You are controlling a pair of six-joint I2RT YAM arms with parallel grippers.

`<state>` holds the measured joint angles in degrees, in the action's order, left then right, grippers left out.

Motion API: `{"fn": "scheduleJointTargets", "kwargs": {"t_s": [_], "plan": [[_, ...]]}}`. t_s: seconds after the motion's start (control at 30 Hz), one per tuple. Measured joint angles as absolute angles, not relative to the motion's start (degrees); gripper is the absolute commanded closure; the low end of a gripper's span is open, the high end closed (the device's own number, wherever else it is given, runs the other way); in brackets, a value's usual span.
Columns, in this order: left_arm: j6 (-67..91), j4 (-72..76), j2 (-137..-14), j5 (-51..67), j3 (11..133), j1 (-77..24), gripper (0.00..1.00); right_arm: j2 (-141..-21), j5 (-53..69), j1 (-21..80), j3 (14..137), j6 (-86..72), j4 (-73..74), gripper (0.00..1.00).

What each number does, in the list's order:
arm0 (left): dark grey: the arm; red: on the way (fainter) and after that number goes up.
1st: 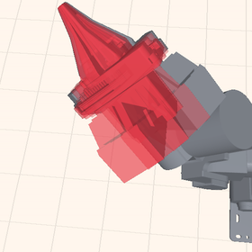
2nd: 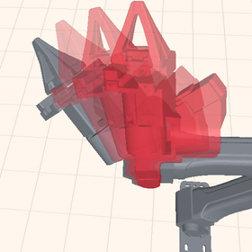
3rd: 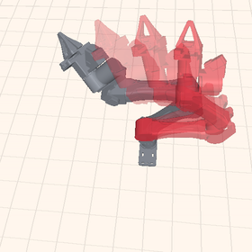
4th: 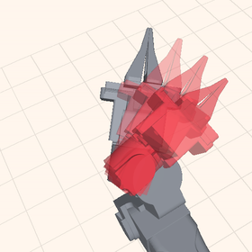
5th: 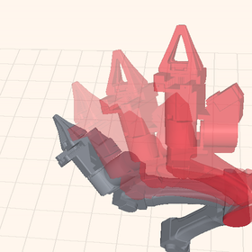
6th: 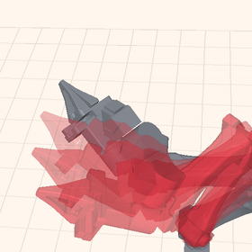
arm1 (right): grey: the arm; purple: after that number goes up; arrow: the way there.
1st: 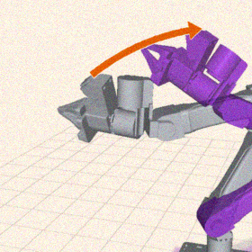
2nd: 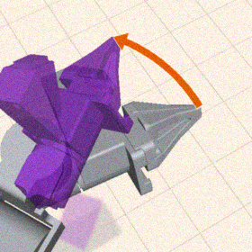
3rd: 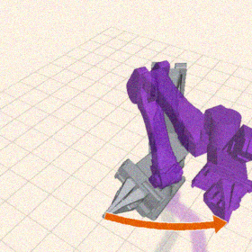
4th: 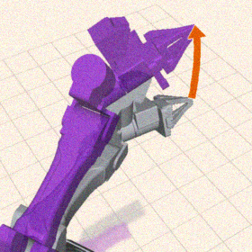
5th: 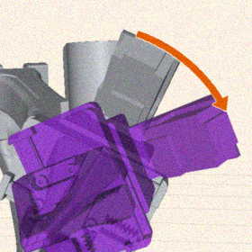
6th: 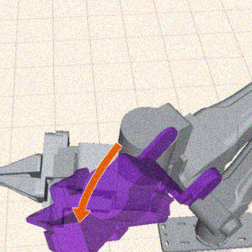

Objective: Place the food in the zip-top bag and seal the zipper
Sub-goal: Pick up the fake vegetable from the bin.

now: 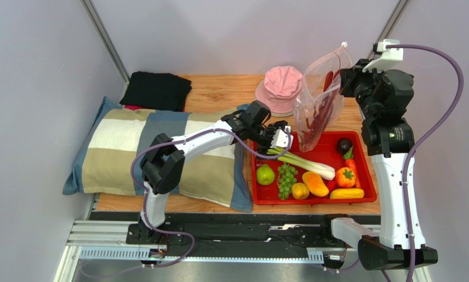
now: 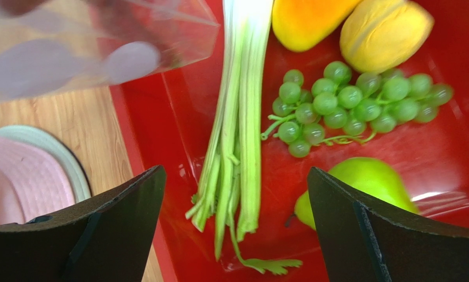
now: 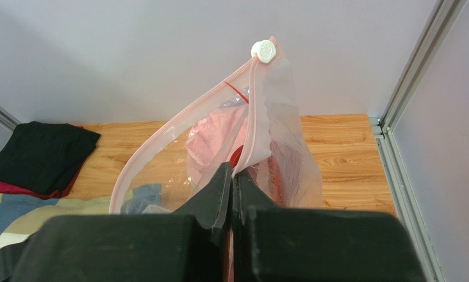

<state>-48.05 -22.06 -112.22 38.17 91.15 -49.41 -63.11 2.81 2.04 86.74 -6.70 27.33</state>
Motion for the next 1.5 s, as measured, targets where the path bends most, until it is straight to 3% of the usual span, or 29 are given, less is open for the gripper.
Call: {"fn": "scheduleJointTargets", "kwargs": {"t_s": [0.23, 0.47, 0.87, 0.93, 1.03, 1.23, 1.27, 1.37, 1.5], "plan": [[-58.5, -30.9, -122.6, 37.0, 102.1, -49.7, 0.09, -63.2, 2.9, 0.9, 86.7, -6.7, 27.3, 1.00], [-64.6, -42.0, -132.2, 35.5, 115.0, -49.9, 0.01, -63.7, 3.1, 0.7, 86.7, -6.7, 27.4, 1.00], [-70.2, -54.0, -141.3, 31.1, 125.4, -51.0, 0.05, -63.9, 4.0, -1.2, 86.8, -5.9, 27.4, 1.00], [-71.5, -55.4, -141.5, 30.7, 126.5, -51.1, 0.10, -64.1, 4.1, -1.3, 86.8, -5.8, 27.4, 1.00], [-72.6, -57.7, -142.8, 30.5, 128.8, -51.1, 0.27, -64.4, 4.5, -1.5, 86.8, -5.7, 27.4, 1.00], [-75.5, -60.8, -144.5, 29.4, 132.1, -51.1, 0.68, -64.5, 5.0, -2.3, 86.8, -5.7, 27.4, 1.00], [-76.1, -60.9, -144.5, 29.2, 132.1, -51.1, 0.82, -64.6, 5.0, -2.4, 86.8, -5.8, 27.4, 1.00], [-76.6, -61.5, -144.5, 28.3, 132.5, -51.1, 1.00, -64.5, 5.2, -2.7, 86.8, -5.8, 27.4, 1.00], [-74.8, -61.3, -144.0, 26.8, 132.5, -51.4, 1.00, -64.5, 5.5, -2.8, 86.8, -6.2, 27.4, 1.00]]}}
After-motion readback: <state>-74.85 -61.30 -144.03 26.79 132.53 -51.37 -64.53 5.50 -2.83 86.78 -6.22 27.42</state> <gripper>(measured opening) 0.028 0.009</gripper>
